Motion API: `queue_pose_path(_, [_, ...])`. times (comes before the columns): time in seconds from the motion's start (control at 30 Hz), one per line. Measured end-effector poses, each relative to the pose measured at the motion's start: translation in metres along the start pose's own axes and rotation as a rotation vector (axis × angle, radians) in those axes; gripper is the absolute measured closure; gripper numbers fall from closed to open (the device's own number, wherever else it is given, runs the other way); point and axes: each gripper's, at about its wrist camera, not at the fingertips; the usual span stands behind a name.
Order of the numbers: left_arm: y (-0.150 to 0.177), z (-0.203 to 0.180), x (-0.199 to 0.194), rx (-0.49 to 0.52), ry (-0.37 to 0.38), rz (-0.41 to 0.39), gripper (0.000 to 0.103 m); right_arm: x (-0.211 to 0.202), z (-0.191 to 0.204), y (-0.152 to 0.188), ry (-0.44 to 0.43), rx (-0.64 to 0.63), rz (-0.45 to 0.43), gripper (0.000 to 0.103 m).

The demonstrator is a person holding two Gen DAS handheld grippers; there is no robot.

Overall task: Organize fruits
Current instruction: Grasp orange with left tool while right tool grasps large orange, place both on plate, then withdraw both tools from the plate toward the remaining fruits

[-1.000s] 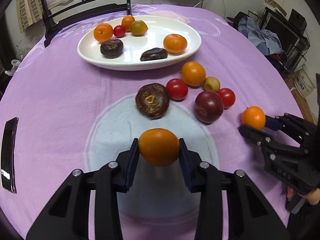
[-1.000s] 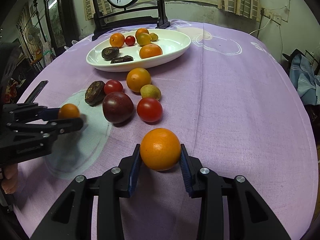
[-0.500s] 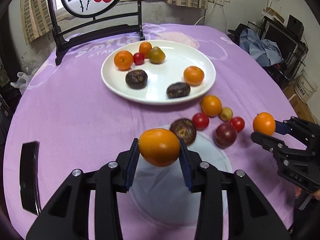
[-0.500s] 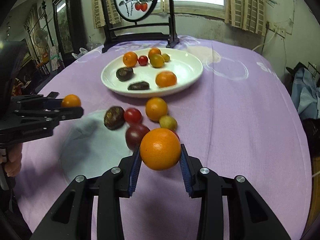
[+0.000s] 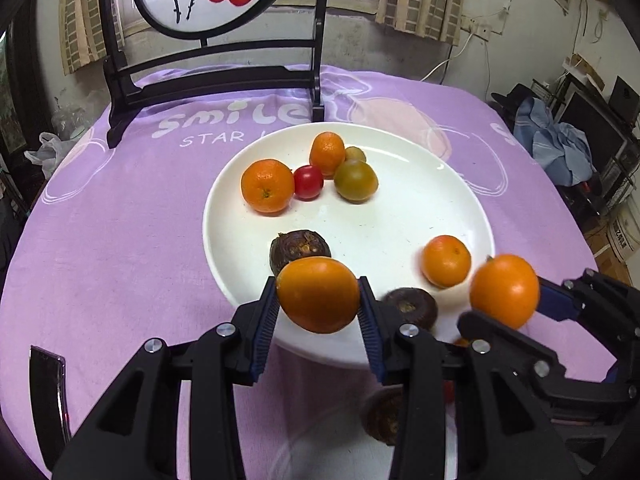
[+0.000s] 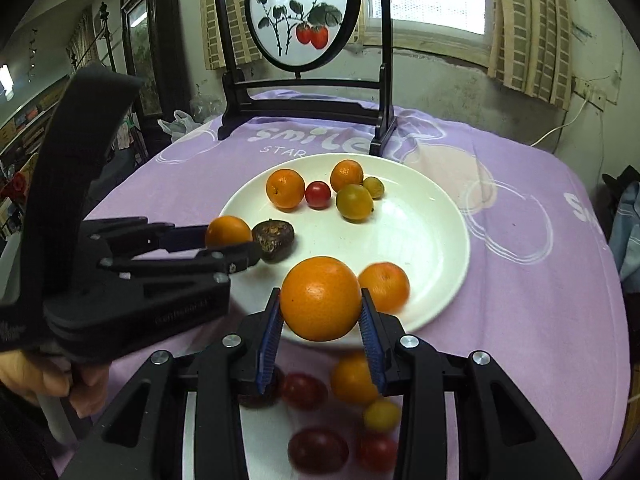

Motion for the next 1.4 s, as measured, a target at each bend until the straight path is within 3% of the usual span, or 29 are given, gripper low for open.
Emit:
queue_pose_path(0.2, [-0.012, 0.015, 0.034, -0.067, -0.021, 0.04, 0.063, 0.03, -0.004, -0.011, 0.012, 0.007, 0.014, 0.062])
queue_pose_path(0.43, [-0.016, 0.019, 0.023, -0.095, -0.022, 0.003, 0.035, 0.013, -0.013, -0.002, 0.008, 0.048, -0.038, 0.044])
queue_pose_path(0.63, [-0.001, 0.002, -0.018, -0.042, -0.012, -0.064, 0.021, -0.013, -0.019, 0.021, 0.005, 0.072, -0.045, 0.044])
queue_pose_path(0.97, [0.055, -0.002, -0.059, -0.049, 0.021, -0.073, 0.014, -0.05, -0.02, 0.08, 0.029, 0.102, 0.0, 0.044])
queue_pose_path(1.2, [0.087, 0.004, -0.048, -0.045, 0.005, -0.023, 0.014, -0.055, 0.0, 0.115, 0.011, 0.074, 0.06, 0.044])
queue_pose_path(1.4, [0.095, 0.012, -0.037, -0.051, 0.018, -0.015, 0.014, -0.04, 0.024, 0.129, -0.026, 0.034, 0.141, 0.044])
Point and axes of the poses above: each gripper's, at about its wrist camera, not at the fingertips, and x roughly the way its jaws point, z to its left, y to its underside, and after that the axes turned 5 degrees about -x, right-handed
